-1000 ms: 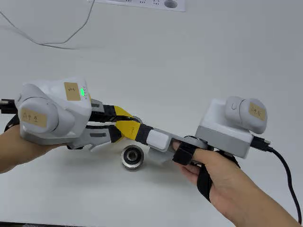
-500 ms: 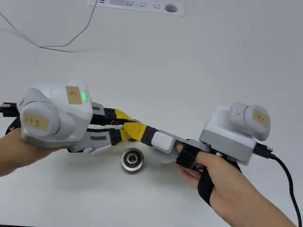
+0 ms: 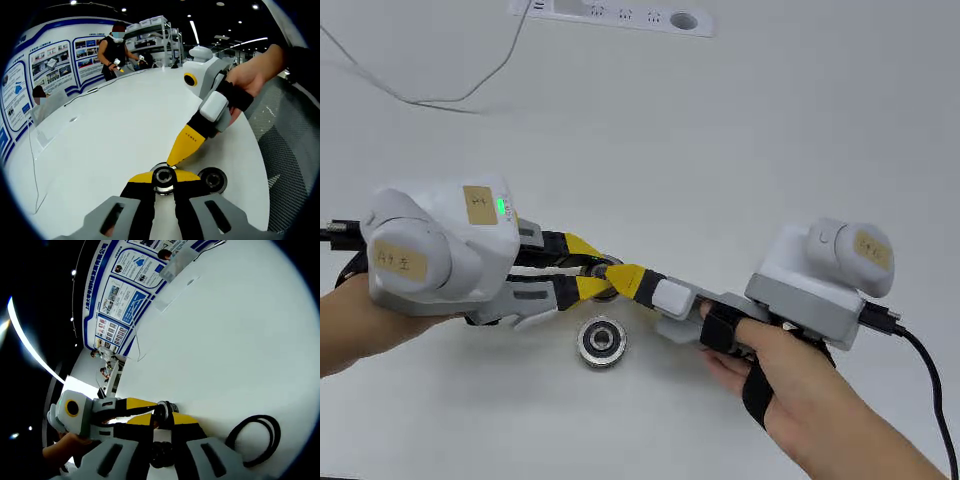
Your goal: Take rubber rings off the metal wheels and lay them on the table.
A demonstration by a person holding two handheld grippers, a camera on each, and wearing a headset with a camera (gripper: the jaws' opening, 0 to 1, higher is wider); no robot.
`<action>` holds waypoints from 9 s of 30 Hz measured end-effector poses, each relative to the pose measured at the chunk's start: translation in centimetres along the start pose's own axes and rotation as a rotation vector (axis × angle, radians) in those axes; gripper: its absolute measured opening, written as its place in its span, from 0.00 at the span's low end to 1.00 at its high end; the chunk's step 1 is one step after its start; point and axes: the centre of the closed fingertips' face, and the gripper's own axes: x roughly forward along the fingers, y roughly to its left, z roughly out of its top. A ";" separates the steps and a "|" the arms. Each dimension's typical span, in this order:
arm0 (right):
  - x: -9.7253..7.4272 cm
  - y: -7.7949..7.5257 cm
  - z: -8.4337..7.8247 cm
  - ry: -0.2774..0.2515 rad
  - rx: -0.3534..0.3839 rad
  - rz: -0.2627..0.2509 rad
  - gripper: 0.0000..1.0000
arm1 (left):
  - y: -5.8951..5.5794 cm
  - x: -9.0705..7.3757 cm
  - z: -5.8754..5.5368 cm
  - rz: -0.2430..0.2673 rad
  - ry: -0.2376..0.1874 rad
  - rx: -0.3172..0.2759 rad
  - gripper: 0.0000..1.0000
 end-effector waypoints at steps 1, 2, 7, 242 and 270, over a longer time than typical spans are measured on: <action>0.0 0.0 0.1 0.000 0.001 -0.004 0.13 | 0.0 0.0 0.0 0.000 0.000 0.000 0.14; 0.1 -0.1 0.1 0.005 0.003 -0.018 0.12 | 0.0 0.0 0.0 0.000 0.001 0.000 0.14; 0.2 -0.5 0.2 0.021 -0.047 -0.057 0.05 | 0.0 0.0 0.0 0.000 0.002 0.002 0.14; -15.9 -1.1 -1.0 0.005 -0.955 -0.138 0.86 | -3.9 -13.7 -1.9 0.401 -0.155 -0.350 1.00; -15.5 -1.4 -0.8 -0.005 -0.916 -0.155 0.84 | -4.2 -13.9 -3.1 0.397 -0.108 -0.355 1.00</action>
